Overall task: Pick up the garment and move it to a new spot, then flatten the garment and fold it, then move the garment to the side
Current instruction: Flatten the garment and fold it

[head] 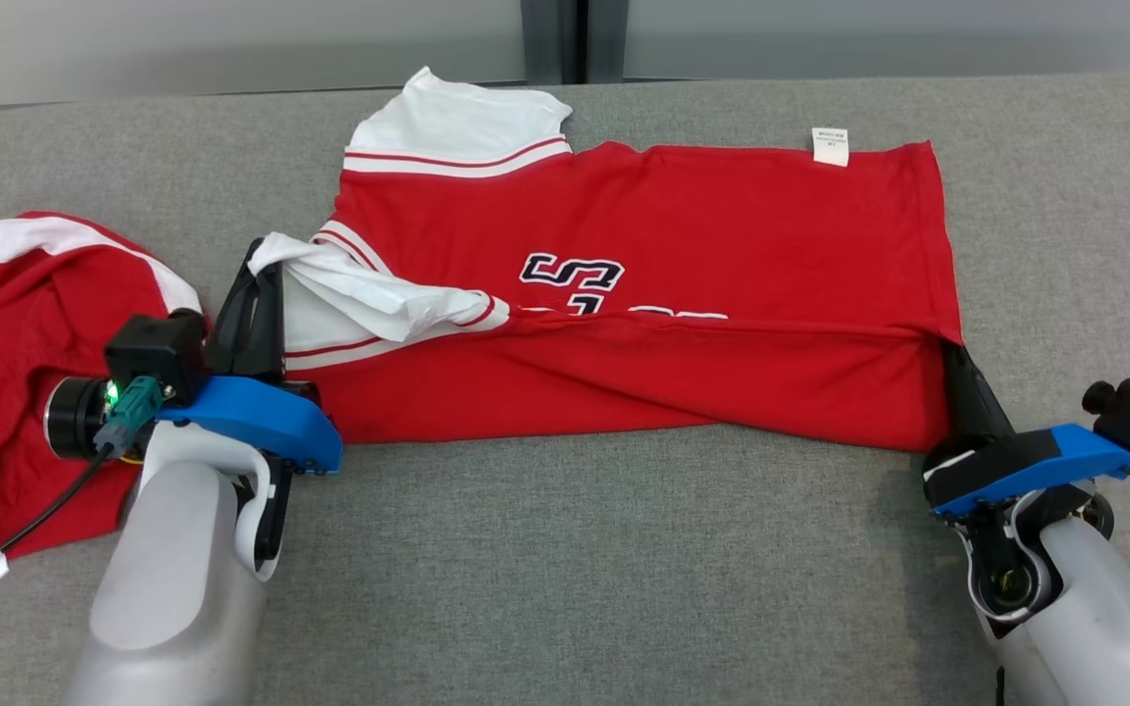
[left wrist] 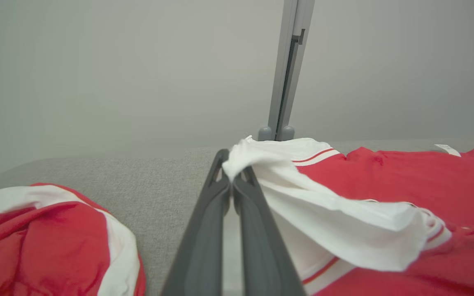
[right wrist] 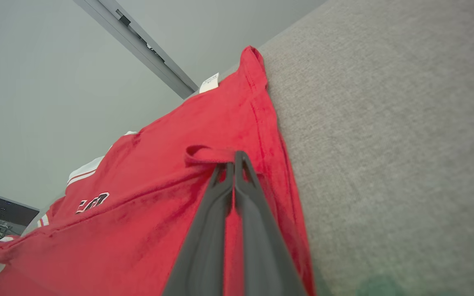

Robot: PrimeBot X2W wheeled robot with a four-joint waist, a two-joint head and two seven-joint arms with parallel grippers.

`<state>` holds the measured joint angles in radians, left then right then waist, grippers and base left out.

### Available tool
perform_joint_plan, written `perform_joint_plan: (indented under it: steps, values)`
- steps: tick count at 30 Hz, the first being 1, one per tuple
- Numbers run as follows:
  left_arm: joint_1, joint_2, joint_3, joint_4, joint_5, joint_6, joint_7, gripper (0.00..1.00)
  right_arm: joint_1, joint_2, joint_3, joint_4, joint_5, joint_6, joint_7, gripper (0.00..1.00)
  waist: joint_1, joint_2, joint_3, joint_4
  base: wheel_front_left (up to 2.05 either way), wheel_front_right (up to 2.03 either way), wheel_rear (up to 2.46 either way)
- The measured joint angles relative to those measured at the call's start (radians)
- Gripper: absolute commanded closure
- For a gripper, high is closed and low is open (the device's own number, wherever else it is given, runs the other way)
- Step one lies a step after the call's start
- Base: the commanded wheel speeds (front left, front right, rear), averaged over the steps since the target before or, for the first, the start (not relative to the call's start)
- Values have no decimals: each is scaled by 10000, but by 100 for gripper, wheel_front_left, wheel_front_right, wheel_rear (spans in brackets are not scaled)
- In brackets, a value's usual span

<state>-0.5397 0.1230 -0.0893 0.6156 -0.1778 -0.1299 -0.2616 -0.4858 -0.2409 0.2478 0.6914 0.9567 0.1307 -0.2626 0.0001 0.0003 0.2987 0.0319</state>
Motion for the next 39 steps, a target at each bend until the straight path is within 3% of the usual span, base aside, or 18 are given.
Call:
perform_joint_plan:
  steps: [1, 2, 3, 4, 5, 6, 13, 23, 32, 33, 34, 35, 39]
  values:
    - [-42, 21, -65, 79, 10, 0, 0, 100, -54, 23, 13, 10, -63, 0, 0, 100, 0, 0, 54, -8, 0, 0, 0]
    - [-105, 21, -125, 178, 8, 0, 0, 82, -103, 46, 36, 25, -123, -2, -2, 100, 0, -1, 98, -17, 0, 0, 0]
    - [-151, 4, -127, 257, -2, 0, 0, 6, -132, 69, 56, 36, -205, -2, -15, 93, 0, -1, 122, -19, 0, 0, 0]
    - [-173, -12, -96, 357, -59, 0, 0, 6, -148, 77, 79, 52, -303, -2, -15, 93, 0, -1, 132, -23, 0, 0, 0]
    - [-174, -15, -65, 437, -81, 0, 0, 0, -153, 88, 73, 46, -399, -4, -15, 51, 0, -2, 138, -27, 0, 0, 0]
    - [-174, -27, 0, 445, -109, 0, 0, 0, -160, 117, 33, 36, -447, -2, -15, 0, -1, -2, 137, -29, 0, 0, 0]
    - [836, -332, 631, 188, -445, 0, 0, 0, 391, 221, -717, -295, -1294, -2, -13, 0, -2, -3, -195, 32, 0, 0, 0]
    - [1725, -593, 1321, 997, -602, 0, 0, 0, 1378, 594, -1797, -972, -2539, -2, -13, 0, -2, -4, -354, -179, 0, 0, 0]
    - [1635, -662, 1070, 2182, -796, 0, -46, 0, 1737, 771, -2161, -1122, -3436, -2, -13, 0, -2, -4, -423, -476, 0, 0, 0]
    - [1600, -660, 928, 2286, -863, 0, -46, 51, 1771, 779, -2222, -1149, -3584, -2, -13, 0, -2, -4, -432, -491, 0, 0, 0]
    - [1560, -635, 790, 2378, -884, 0, -48, 91, 1827, 775, -2261, -1164, -3814, -2, -13, 0, -2, -4, -442, -499, 0, 0, 0]
    - [1529, -635, 686, 2454, -1005, 0, -50, 100, 1875, 782, -2255, -1174, -4027, -2, -13, 0, -2, -5, -444, -500, 0, 0, 0]
    - [1409, -675, 221, 2629, -1392, 0, -59, 100, 2009, 932, -1975, -1162, -4692, 0, -13, 0, -2, -5, -426, -467, 0, 0, 0]
